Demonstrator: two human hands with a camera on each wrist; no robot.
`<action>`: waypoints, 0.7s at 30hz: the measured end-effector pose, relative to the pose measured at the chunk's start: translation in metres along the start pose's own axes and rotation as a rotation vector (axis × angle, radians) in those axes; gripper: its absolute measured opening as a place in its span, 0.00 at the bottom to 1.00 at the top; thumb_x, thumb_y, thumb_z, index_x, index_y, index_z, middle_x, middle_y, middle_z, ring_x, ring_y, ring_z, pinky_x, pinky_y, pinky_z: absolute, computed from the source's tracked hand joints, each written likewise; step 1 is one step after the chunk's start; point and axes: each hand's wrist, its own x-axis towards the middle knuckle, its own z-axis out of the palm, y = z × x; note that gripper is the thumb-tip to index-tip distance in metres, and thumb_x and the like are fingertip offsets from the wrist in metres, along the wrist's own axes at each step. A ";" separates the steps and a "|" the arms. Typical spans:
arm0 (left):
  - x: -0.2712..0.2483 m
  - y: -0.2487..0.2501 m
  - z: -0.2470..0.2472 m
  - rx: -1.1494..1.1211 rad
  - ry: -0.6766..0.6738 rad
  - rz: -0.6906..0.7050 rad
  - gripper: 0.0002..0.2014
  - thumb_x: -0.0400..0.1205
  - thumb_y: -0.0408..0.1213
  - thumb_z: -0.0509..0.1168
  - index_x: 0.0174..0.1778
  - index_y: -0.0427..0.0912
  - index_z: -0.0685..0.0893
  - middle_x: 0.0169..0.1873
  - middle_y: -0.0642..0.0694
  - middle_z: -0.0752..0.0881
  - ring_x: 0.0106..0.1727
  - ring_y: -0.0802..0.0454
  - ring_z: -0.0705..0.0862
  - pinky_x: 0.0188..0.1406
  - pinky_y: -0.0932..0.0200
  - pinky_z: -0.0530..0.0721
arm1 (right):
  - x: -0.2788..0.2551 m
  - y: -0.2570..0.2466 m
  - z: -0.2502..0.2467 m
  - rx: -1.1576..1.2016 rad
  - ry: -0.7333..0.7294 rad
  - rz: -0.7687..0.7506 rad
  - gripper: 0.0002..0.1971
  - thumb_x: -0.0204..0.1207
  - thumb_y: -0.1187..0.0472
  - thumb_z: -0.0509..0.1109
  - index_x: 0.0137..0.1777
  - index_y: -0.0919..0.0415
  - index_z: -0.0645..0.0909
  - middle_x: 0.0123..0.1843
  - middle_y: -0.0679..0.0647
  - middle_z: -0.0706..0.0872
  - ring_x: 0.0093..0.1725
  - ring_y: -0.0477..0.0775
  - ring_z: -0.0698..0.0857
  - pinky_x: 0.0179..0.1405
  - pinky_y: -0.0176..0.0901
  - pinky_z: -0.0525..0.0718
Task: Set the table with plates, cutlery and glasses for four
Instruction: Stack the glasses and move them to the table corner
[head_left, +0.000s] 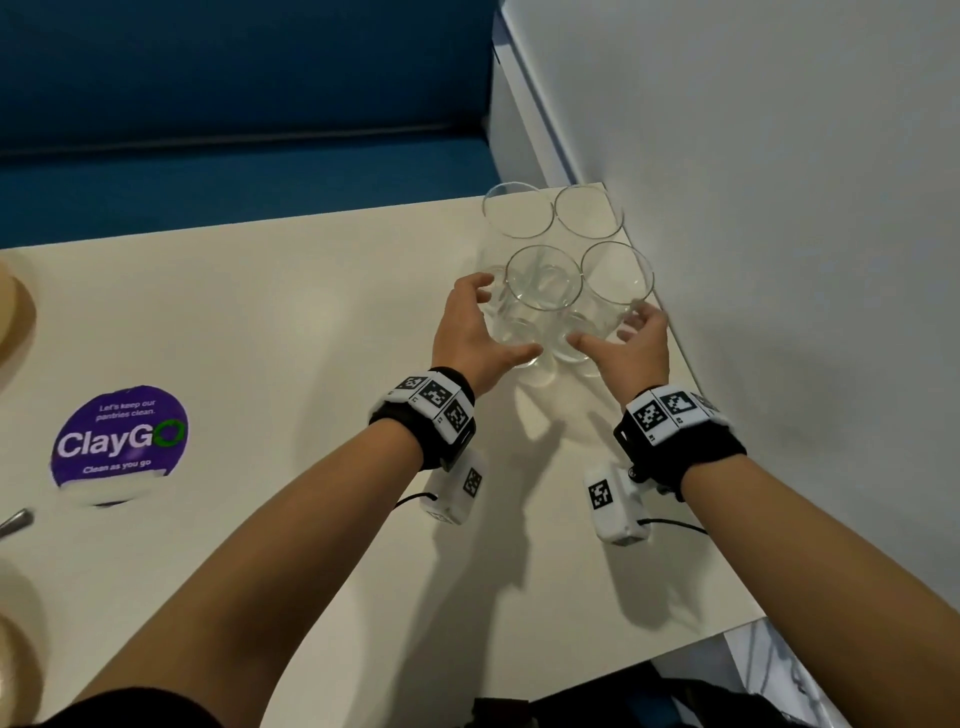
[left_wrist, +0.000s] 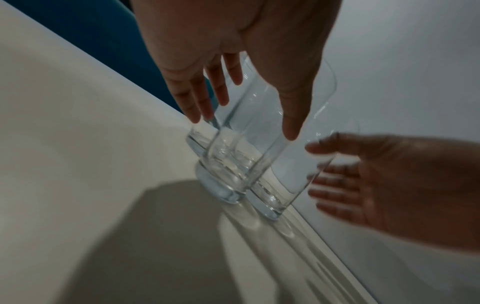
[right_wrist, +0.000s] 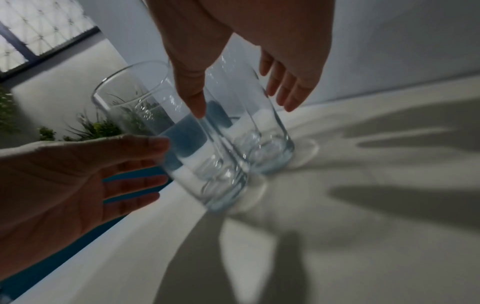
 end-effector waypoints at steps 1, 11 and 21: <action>-0.005 -0.004 -0.010 0.003 0.006 -0.013 0.45 0.62 0.41 0.83 0.72 0.47 0.66 0.65 0.50 0.75 0.62 0.55 0.76 0.63 0.59 0.78 | -0.009 0.004 0.005 -0.011 -0.003 0.040 0.44 0.63 0.62 0.82 0.76 0.61 0.62 0.71 0.54 0.73 0.69 0.52 0.75 0.68 0.42 0.75; -0.086 -0.080 -0.214 0.277 0.159 -0.158 0.29 0.74 0.43 0.72 0.72 0.45 0.72 0.68 0.45 0.74 0.71 0.48 0.73 0.69 0.54 0.73 | -0.162 -0.021 0.144 -0.229 -0.401 -0.144 0.35 0.66 0.58 0.80 0.72 0.57 0.68 0.70 0.52 0.75 0.62 0.49 0.76 0.62 0.42 0.76; -0.217 -0.181 -0.468 0.657 0.024 -0.422 0.32 0.74 0.44 0.73 0.72 0.44 0.72 0.66 0.45 0.80 0.64 0.46 0.80 0.63 0.54 0.78 | -0.358 -0.057 0.336 -0.639 -0.933 -0.258 0.29 0.71 0.50 0.75 0.71 0.57 0.72 0.65 0.56 0.82 0.62 0.53 0.82 0.61 0.44 0.78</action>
